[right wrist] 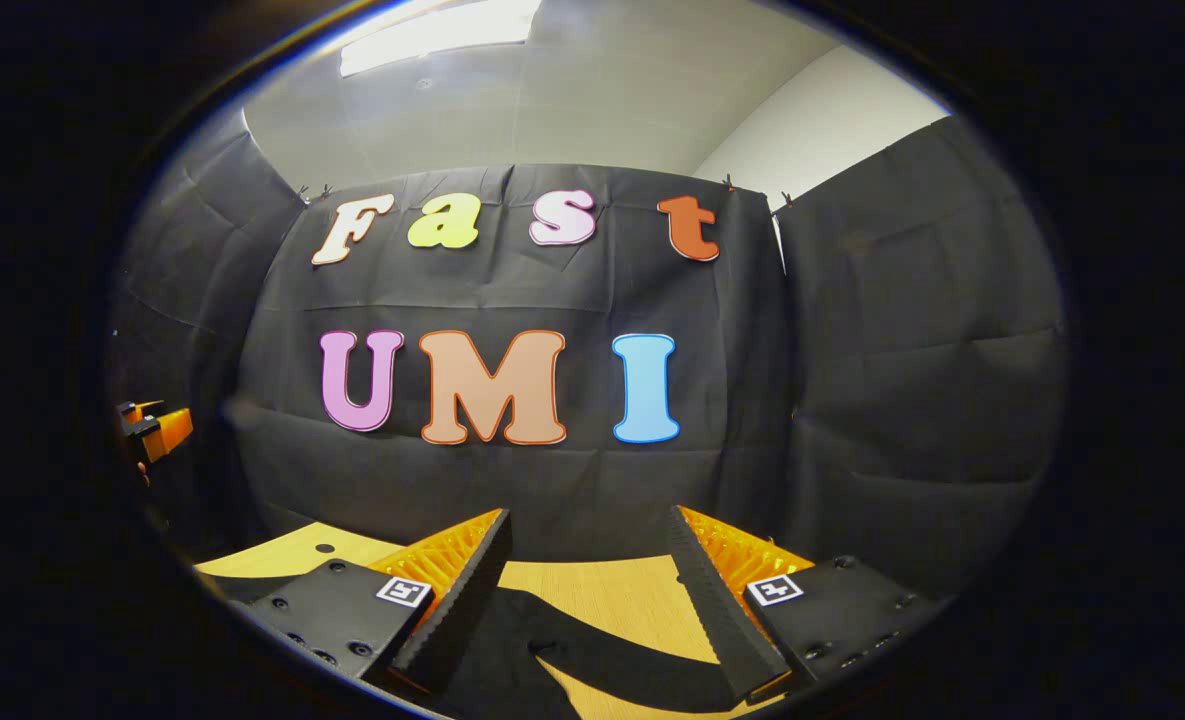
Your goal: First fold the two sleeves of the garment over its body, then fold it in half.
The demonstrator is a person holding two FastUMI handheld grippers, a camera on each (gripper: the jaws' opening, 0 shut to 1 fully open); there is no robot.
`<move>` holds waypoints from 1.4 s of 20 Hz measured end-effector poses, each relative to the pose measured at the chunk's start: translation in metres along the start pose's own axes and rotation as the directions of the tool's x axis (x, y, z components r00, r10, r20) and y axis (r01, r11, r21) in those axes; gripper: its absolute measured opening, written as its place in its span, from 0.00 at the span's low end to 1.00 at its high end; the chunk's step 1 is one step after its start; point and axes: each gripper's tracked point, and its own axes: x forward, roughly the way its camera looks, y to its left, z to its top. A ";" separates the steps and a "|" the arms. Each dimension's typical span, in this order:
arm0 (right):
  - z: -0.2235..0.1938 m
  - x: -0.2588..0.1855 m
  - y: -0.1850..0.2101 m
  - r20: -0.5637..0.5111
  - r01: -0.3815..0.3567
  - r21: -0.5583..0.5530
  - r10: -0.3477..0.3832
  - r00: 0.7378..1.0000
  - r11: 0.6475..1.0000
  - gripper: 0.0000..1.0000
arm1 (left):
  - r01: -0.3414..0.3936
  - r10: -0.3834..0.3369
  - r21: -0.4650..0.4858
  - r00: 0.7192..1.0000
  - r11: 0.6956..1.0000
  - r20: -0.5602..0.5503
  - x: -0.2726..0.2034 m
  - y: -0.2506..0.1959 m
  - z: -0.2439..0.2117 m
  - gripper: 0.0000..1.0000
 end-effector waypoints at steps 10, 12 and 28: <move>-0.006 0.011 0.001 -0.030 0.013 0.018 -0.012 0.999 1.000 0.99 | -0.077 0.077 0.023 0.997 0.997 -0.028 -0.002 0.028 -0.010 0.92; -0.008 0.009 -0.004 -0.033 0.028 0.017 -0.027 0.999 0.999 0.98 | -0.071 0.071 0.018 0.997 0.997 -0.032 0.000 0.025 -0.012 0.92; -0.189 0.018 -0.146 -0.403 0.244 0.005 -0.222 0.888 0.970 1.00 | -0.114 0.115 0.014 0.988 0.993 -0.100 -0.006 0.033 -0.029 0.92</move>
